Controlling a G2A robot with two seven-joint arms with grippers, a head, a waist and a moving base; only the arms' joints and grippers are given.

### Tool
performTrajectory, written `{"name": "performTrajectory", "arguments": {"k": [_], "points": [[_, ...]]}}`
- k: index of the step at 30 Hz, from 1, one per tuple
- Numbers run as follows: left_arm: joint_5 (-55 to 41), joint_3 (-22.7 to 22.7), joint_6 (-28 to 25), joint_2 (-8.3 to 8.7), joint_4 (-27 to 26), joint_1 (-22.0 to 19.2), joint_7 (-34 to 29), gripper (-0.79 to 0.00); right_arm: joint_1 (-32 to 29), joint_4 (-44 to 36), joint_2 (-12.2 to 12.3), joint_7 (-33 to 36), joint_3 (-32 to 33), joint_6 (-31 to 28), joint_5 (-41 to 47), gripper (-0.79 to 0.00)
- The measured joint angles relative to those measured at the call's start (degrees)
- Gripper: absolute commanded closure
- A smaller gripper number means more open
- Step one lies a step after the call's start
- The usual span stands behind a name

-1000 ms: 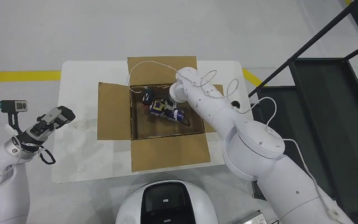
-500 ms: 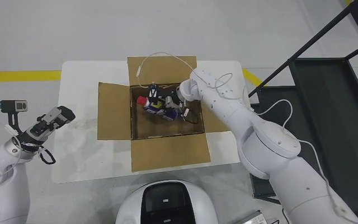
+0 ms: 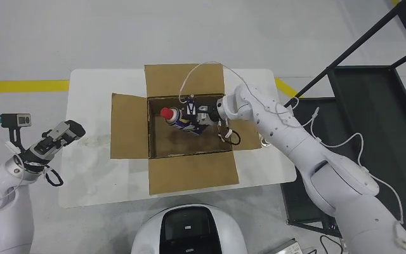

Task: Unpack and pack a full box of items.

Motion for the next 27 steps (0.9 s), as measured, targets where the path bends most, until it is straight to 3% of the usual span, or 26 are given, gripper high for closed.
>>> {"name": "performTrajectory", "arguments": {"k": [3,17,21,27], "points": [[0.00,0.00,0.00,0.00,0.00,0.00,0.00,-0.785,-4.18,-7.43,2.67,3.49,4.69,0.83,1.41,0.000],[0.00,0.00,0.00,0.00,0.00,0.00,0.00,-0.785,-4.23,-7.48,2.72,3.43,4.72,0.89,1.46,0.000],[0.00,0.00,0.00,0.00,0.00,0.00,0.00,-0.785,-5.79,-9.16,3.32,-0.25,6.45,-0.88,1.28,0.000],[0.00,0.00,0.00,0.00,0.00,0.00,0.00,-0.785,-11.99,-14.88,6.82,-11.30,12.69,-1.75,-2.85,0.000]]}}
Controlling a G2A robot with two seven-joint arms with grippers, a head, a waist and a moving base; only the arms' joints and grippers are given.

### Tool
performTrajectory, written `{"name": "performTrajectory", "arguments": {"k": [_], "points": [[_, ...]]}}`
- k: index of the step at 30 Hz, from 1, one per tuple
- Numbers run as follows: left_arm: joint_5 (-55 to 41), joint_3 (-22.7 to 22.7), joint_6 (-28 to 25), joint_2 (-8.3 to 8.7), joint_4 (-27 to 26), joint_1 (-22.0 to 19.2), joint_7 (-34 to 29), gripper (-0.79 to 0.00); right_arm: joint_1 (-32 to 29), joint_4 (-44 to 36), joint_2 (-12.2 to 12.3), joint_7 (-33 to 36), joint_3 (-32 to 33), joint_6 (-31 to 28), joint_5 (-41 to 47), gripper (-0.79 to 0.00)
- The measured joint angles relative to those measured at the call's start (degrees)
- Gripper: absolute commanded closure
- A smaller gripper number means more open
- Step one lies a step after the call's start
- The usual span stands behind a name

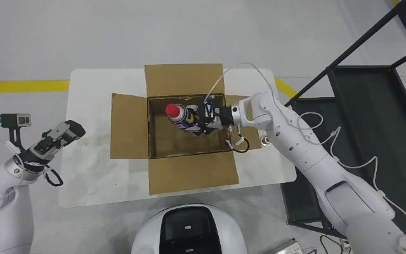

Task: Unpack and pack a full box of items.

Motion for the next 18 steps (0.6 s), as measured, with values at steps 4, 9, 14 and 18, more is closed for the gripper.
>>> {"name": "performTrajectory", "arguments": {"k": [4,9,14,18], "points": [[0.00,0.00,0.00,0.00,0.00,0.00,0.00,-0.785,-8.08,-4.24,3.48,-12.63,8.49,0.01,-7.28,0.000],[0.00,0.00,0.00,0.00,0.00,0.00,0.00,-0.785,-19.33,-7.93,6.60,-27.65,19.15,0.83,-15.93,0.000],[0.00,0.00,0.00,0.00,0.00,0.00,0.00,-0.785,-29.22,-9.84,8.43,-38.68,27.61,4.22,-21.07,0.000],[0.00,0.00,0.00,0.00,0.00,0.00,0.00,-0.785,-34.86,-11.36,9.06,-44.77,31.55,7.49,-22.58,0.000]]}}
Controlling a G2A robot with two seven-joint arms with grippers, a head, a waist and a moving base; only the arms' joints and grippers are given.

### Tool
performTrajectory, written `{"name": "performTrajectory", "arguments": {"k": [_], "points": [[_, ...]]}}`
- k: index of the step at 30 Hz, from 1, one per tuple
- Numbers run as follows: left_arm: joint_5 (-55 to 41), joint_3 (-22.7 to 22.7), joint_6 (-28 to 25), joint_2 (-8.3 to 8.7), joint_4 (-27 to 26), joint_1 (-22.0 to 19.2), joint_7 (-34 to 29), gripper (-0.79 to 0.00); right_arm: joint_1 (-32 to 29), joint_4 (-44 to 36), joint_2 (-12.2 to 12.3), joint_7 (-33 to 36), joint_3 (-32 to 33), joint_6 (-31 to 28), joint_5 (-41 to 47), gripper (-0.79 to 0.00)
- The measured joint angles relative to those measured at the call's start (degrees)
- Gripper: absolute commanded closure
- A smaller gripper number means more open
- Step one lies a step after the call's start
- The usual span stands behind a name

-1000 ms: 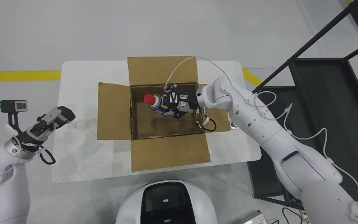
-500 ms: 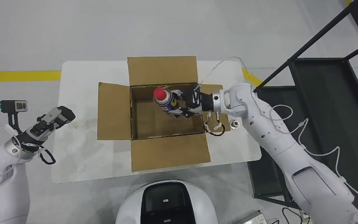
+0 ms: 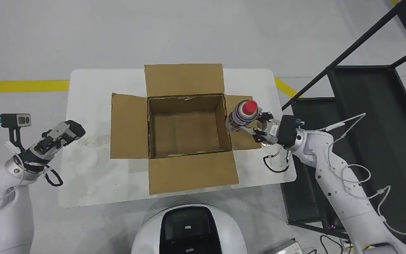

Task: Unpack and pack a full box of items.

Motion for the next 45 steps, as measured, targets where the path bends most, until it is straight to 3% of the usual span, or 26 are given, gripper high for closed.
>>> {"name": "performTrajectory", "arguments": {"k": [26,37,45], "points": [[0.00,0.00,0.00,0.00,0.00,0.00,0.00,-0.785,-3.06,0.99,0.16,-0.85,2.35,1.59,2.73,0.000],[0.00,0.00,0.00,0.00,0.00,0.00,0.00,-0.785,-12.80,11.58,0.53,-20.23,8.22,8.32,0.30,0.000],[0.00,0.00,0.00,0.00,0.00,0.00,0.00,-0.785,-9.10,25.83,-1.25,-27.88,3.07,10.95,3.21,0.000]]}}
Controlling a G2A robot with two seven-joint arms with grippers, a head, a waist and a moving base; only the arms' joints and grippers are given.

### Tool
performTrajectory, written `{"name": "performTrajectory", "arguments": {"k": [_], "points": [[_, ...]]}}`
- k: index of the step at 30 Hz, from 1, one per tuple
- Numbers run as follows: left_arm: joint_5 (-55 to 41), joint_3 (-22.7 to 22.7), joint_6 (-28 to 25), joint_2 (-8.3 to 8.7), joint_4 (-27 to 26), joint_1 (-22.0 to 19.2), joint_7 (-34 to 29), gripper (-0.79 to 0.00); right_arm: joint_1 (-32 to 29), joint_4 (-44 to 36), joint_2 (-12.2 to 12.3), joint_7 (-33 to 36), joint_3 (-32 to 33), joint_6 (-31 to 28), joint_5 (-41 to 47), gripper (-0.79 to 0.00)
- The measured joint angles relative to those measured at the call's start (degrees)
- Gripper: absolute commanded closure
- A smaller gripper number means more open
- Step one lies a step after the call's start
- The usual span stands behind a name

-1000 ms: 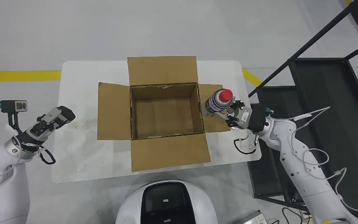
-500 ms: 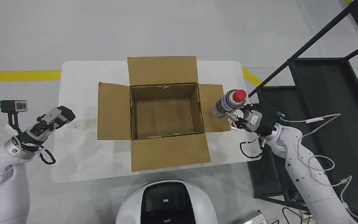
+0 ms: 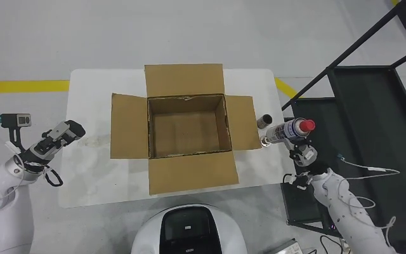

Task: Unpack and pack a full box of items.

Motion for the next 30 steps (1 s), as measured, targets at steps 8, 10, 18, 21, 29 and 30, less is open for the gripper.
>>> {"name": "performTrajectory", "arguments": {"k": [8,10,18,21,29,30], "points": [[0.00,0.00,0.00,0.00,0.00,0.00,0.00,-0.785,6.59,16.10,-2.38,-3.23,-5.94,4.72,-0.60,0.000],[0.00,0.00,0.00,0.00,0.00,0.00,0.00,-0.785,7.87,19.04,-2.99,-4.51,-7.32,5.68,-0.92,0.000],[0.00,0.00,0.00,0.00,0.00,0.00,0.00,-0.785,10.05,23.31,-4.10,-7.70,-9.44,7.61,-1.15,0.000],[0.00,0.00,0.00,0.00,0.00,0.00,0.00,-0.785,10.02,23.28,-4.09,-7.66,-9.41,7.60,-1.15,0.000],[0.00,0.00,0.00,0.00,0.00,0.00,0.00,-0.785,10.01,23.25,-4.09,-7.64,-9.41,7.60,-1.13,0.000],[0.00,0.00,0.00,0.00,0.00,0.00,0.00,-0.785,9.87,22.96,-4.11,-7.33,-9.38,7.77,-0.99,0.000]]}}
